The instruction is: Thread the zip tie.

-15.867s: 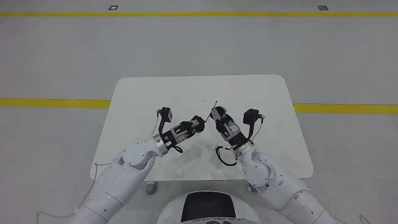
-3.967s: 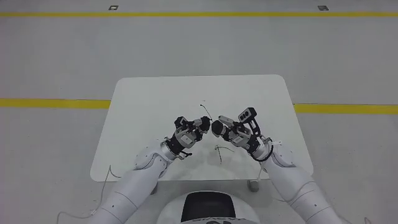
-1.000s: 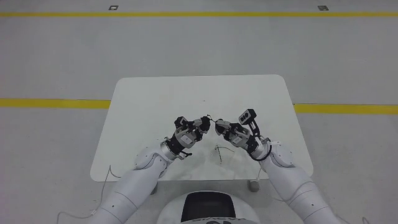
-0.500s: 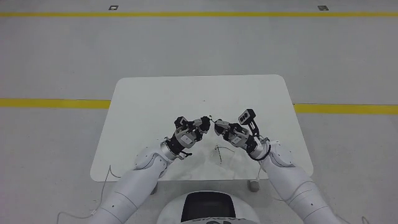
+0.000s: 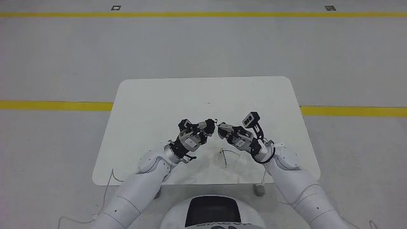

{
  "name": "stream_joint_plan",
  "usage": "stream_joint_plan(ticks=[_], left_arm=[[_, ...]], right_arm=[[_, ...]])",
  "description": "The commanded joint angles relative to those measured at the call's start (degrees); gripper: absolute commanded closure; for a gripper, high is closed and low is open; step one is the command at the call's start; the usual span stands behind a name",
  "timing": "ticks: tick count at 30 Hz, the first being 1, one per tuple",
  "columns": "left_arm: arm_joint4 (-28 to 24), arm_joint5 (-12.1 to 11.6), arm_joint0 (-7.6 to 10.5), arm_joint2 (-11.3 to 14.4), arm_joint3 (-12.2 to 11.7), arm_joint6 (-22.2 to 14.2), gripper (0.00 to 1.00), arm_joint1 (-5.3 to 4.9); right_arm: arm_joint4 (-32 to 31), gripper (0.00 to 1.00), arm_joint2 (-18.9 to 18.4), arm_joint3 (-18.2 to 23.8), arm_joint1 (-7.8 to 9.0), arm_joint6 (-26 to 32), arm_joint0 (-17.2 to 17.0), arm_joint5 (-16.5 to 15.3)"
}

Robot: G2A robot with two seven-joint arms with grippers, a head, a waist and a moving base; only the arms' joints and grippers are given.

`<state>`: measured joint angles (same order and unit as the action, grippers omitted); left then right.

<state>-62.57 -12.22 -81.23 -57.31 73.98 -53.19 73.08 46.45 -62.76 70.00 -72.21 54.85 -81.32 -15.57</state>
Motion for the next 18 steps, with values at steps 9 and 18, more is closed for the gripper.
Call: stream_joint_plan(ticks=[9, 18], left_arm=[[0.00, 0.00, 0.00, 0.00, 0.00, 0.00, 1.00, 0.00], [0.00, 0.00, 0.00, 0.00, 0.00, 0.00, 1.00, 0.00]], right_arm=[[-0.46, 1.00, 0.18, -0.70, -0.14, -0.36, 0.15, 0.08], [-0.66, 1.00, 0.16, -0.98, -0.21, -0.38, 0.11, 0.12]])
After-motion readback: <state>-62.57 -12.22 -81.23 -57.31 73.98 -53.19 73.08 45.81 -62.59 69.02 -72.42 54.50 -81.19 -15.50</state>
